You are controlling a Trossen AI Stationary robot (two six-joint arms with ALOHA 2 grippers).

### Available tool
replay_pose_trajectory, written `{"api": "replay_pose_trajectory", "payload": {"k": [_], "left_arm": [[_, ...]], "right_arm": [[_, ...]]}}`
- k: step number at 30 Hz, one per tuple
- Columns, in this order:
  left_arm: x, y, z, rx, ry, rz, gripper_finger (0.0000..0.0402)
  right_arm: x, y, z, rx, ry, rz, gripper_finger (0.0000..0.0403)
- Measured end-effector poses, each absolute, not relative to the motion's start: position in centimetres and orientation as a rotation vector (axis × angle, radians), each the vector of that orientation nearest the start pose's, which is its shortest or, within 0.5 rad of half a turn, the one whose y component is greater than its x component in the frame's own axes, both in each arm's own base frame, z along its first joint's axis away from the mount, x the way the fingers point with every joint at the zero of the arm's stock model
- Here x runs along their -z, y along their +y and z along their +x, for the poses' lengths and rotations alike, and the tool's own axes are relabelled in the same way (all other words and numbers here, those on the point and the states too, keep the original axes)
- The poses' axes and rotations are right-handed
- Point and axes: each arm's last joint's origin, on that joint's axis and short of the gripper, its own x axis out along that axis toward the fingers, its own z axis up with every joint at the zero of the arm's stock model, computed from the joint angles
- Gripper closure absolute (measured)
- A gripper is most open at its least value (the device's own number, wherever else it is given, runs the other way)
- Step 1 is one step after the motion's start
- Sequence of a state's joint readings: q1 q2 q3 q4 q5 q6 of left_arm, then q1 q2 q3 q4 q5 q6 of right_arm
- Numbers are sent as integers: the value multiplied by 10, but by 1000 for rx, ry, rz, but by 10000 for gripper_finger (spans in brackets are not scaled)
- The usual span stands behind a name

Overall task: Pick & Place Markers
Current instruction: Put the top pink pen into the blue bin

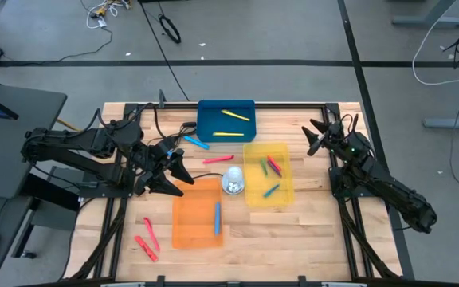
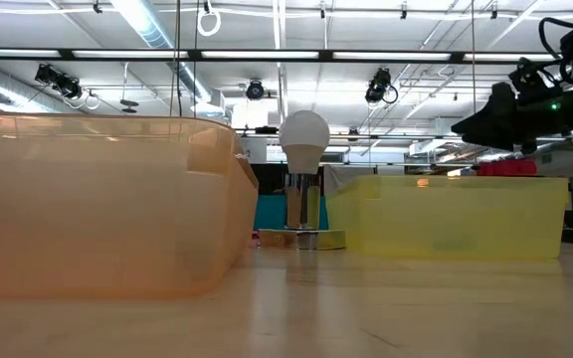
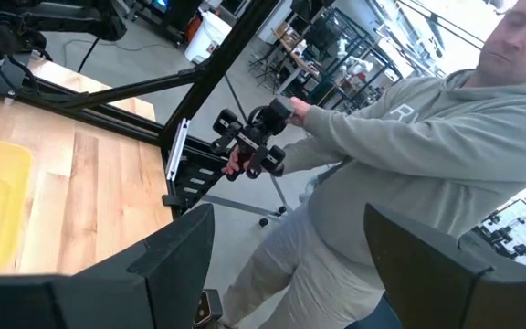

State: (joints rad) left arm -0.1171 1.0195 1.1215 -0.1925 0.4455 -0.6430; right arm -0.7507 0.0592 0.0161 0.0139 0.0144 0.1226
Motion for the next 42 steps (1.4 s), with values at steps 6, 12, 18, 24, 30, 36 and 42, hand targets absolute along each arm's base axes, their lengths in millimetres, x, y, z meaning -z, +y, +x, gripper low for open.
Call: {"api": "replay_pose_trajectory", "payload": {"k": [6, 12, 18, 24, 30, 36, 42], "left_arm": [[-404, -37, 210, 513, 268, -641, 115], [-405, -37, 210, 514, 268, -640, 115], [-405, -37, 210, 514, 268, -641, 115], [-405, -37, 210, 514, 268, -640, 115], [-404, -37, 210, 514, 268, -640, 115], [-405, -37, 210, 512, 269, -643, 115], [-405, -31, 211, 411, 222, -592, 115]], "right_arm": [[-164, -69, 74, 748, 3, 135, 158], [-163, -70, 75, 749, 16, 142, 158], [-163, -70, 75, 748, 15, 146, 158], [-163, -70, 75, 747, 14, 149, 158], [-163, -70, 75, 747, 14, 149, 158], [-163, -70, 75, 747, 13, 149, 158], [-163, -70, 75, 747, 13, 149, 158]]}}
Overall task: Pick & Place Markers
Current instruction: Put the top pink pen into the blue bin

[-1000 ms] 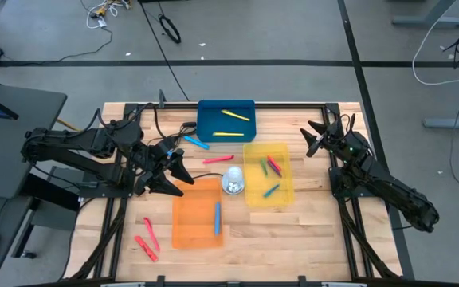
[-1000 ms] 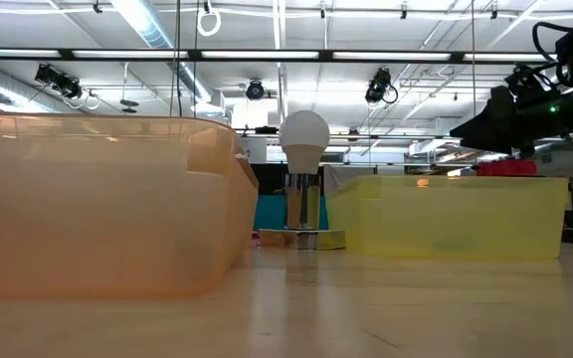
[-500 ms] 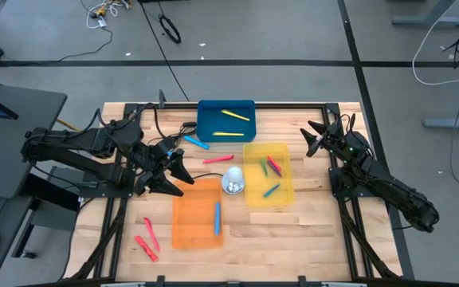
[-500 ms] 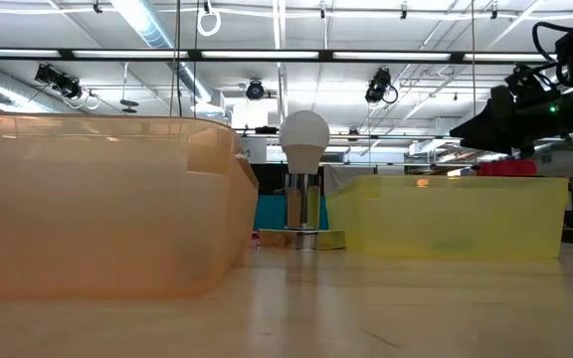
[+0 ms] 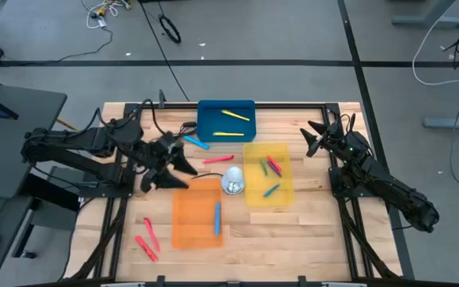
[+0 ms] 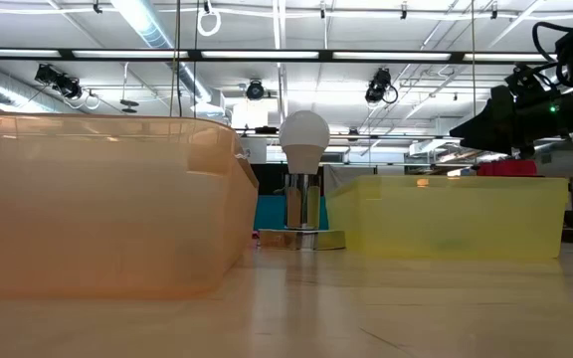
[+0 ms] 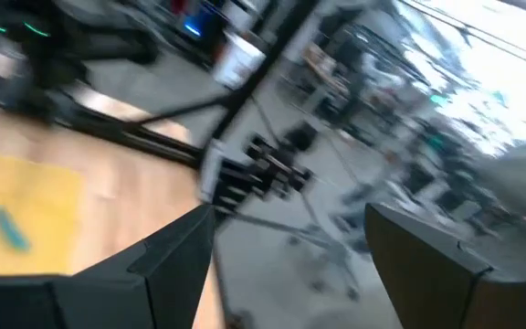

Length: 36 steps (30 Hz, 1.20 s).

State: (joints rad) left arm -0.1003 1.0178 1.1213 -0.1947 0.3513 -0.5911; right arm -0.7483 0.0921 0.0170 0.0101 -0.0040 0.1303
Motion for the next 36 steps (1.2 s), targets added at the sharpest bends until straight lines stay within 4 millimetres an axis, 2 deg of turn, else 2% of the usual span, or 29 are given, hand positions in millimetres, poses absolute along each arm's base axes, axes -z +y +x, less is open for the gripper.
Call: {"api": "replay_pose_trajectory", "payload": {"k": [9, 16, 26, 31, 36], "left_arm": [[-408, -5, 203, 86, 116, -548, 115], [-411, 14, 198, -75, 56, -462, 115], [-409, 23, 197, -132, 67, -484, 115], [-400, 22, 196, -141, 159, -488, 115], [-390, 33, 195, -146, 264, -525, 115]], "right_arm": [[-163, -70, 75, 749, 13, 148, 158], [-163, -70, 75, 750, 13, 148, 158], [-163, -70, 75, 750, 13, 148, 158], [-163, -70, 75, 750, 13, 148, 158], [-163, -70, 75, 750, 13, 148, 158]]}}
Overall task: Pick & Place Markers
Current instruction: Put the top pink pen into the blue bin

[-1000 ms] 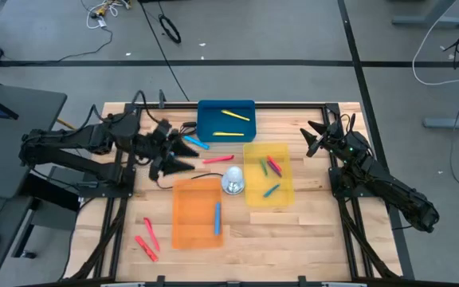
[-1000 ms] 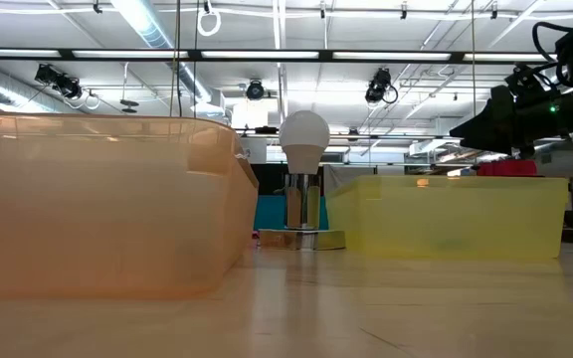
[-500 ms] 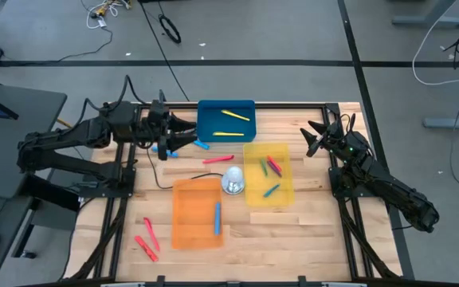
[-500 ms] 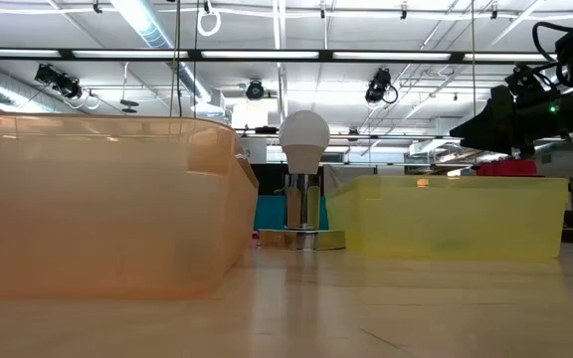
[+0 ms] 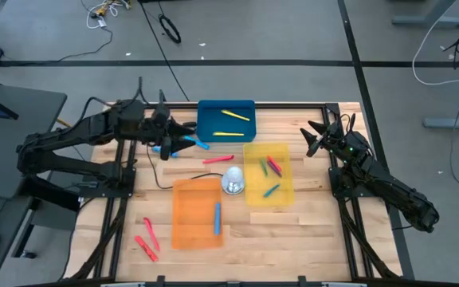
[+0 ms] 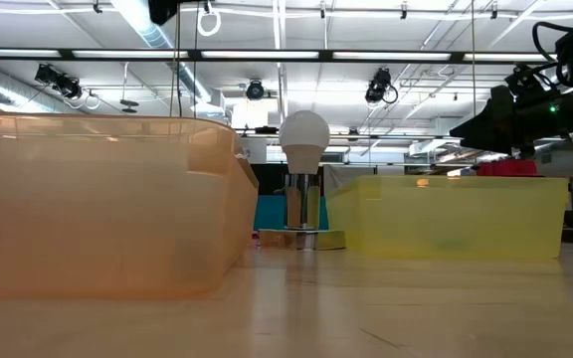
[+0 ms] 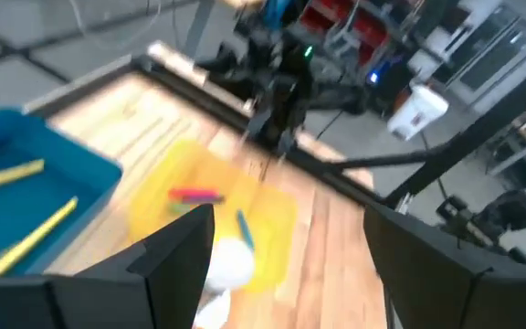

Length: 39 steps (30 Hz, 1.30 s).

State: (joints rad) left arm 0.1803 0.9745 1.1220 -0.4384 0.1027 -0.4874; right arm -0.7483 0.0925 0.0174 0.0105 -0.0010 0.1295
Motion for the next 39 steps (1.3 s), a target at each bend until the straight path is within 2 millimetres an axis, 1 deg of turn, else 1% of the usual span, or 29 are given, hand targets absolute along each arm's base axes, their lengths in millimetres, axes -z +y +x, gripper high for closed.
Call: {"api": "replay_pose_trajectory", "payload": {"k": [4, 11, 15, 18, 26, 30, 33, 39], "left_arm": [[-381, 42, 199, -149, 444, -580, 115], [-387, 60, 213, -207, 644, -523, 115], [-389, 67, 225, -209, 782, -456, 115], [-390, 72, 237, -227, 864, -371, 115], [-386, 86, 271, -231, 1071, -180, 115], [-379, 92, 287, -186, 1150, -111, 115], [-370, 95, 298, -142, 1200, -63, 115], [-352, 101, 313, -111, 1269, -48, 115]], "right_arm": [[-163, -70, 75, 750, 13, 148, 158], [-163, -70, 75, 750, 13, 147, 158], [-163, -70, 75, 751, 13, 147, 158], [-163, -70, 75, 751, 13, 147, 158], [-163, -70, 75, 750, 13, 147, 158], [-163, -70, 75, 751, 13, 147, 158], [-163, -70, 75, 751, 13, 147, 158], [-163, -70, 75, 751, 13, 147, 158]]}}
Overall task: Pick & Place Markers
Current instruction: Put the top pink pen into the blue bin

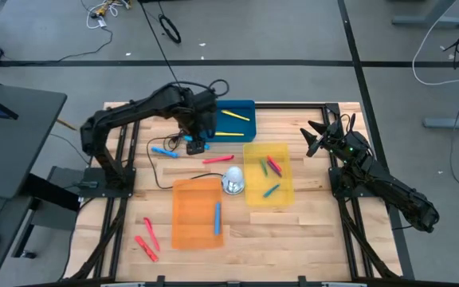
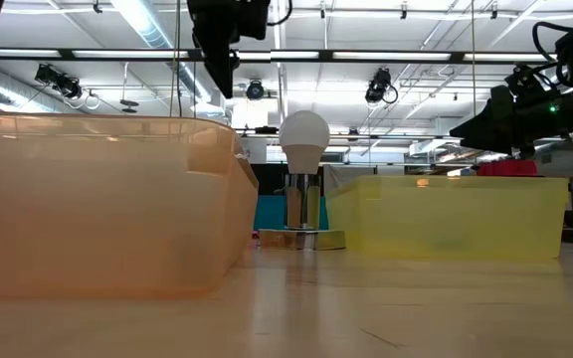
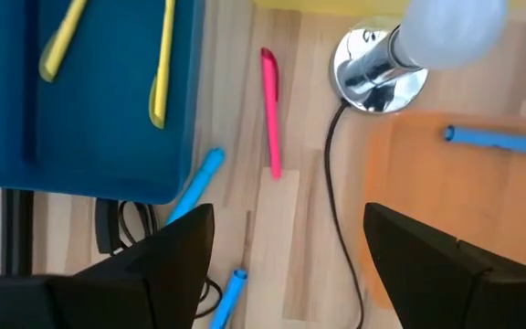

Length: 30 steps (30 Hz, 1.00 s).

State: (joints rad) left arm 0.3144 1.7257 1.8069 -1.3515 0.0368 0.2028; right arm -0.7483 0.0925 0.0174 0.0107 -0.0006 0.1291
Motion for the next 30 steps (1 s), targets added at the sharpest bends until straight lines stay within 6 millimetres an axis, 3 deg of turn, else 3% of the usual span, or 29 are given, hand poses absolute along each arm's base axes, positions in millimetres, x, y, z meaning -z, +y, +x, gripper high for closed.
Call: {"api": "replay_pose_trajectory", "payload": {"k": [17, 30], "left_arm": [[-307, 112, 339, -133, 1411, -59, 115], [-248, 110, 346, -100, 1388, -72, 115]], "right_arm": [[-163, -70, 75, 751, 13, 147, 158], [-163, -70, 75, 751, 13, 147, 158]]}}
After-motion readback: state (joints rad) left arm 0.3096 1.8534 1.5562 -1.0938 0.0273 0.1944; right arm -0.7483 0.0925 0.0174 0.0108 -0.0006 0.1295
